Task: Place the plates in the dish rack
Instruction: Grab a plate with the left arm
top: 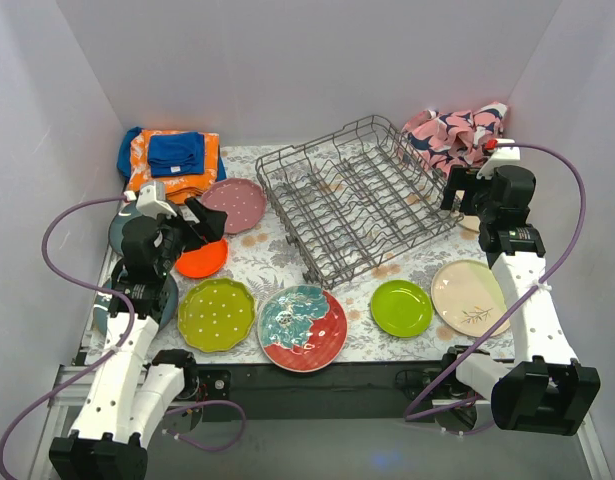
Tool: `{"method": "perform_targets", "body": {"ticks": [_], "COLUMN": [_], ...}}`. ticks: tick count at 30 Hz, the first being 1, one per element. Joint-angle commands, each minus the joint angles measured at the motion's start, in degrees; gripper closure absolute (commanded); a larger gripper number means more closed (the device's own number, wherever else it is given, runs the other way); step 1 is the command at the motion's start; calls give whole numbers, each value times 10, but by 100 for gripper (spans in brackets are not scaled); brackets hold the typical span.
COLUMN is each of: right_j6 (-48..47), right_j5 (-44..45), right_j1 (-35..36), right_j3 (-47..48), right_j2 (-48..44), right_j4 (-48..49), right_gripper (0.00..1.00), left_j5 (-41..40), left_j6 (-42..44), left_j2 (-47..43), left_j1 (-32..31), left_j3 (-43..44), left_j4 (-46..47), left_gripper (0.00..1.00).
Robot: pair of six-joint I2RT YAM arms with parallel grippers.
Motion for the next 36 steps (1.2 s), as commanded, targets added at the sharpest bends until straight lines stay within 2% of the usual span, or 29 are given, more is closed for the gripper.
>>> {"method": "perform_targets", "body": {"ticks": [1, 8, 12, 13, 18, 23, 26, 29, 31, 36], "right_j6": [1, -7, -82, -96, -128, -192, -226, -286, -287, -240], "right_j5": [1, -70, -168, -222, -263, -262, -277, -354, -403, -435], "right_j1": [0, 3, 6, 8, 25, 78, 101, 107, 106, 105], "right_j3": [33, 46, 53, 53, 49, 36, 41, 39, 32, 24], "right_j2": [-3, -10, -7, -8, -6, -8, -4, 4, 3, 14], "right_j4": [12, 8, 6, 5, -1, -15, -31, -58, -55, -43], "right_gripper": [1, 1, 2, 2, 2, 2, 1, 2, 2, 2], "left_j5": [-5, -15, 0, 3, 24, 55, 87, 124, 157, 197], "left_j6": [-14, -27, -37, -38, -47, -58, -65, -66, -66, -55], "left_j2": [10, 44, 77, 84, 133, 179, 196, 220, 232, 286], "left_j1": [2, 2, 3, 3, 13, 42, 89, 126, 152, 180], "left_j3": [17, 17, 26, 30, 52, 67, 69, 75, 80, 98], "left_j4": [-21, -18, 2, 5, 1, -4, 6, 11, 15, 15], "left_gripper": [2, 2, 2, 2, 2, 2, 2, 2, 2, 3]}}
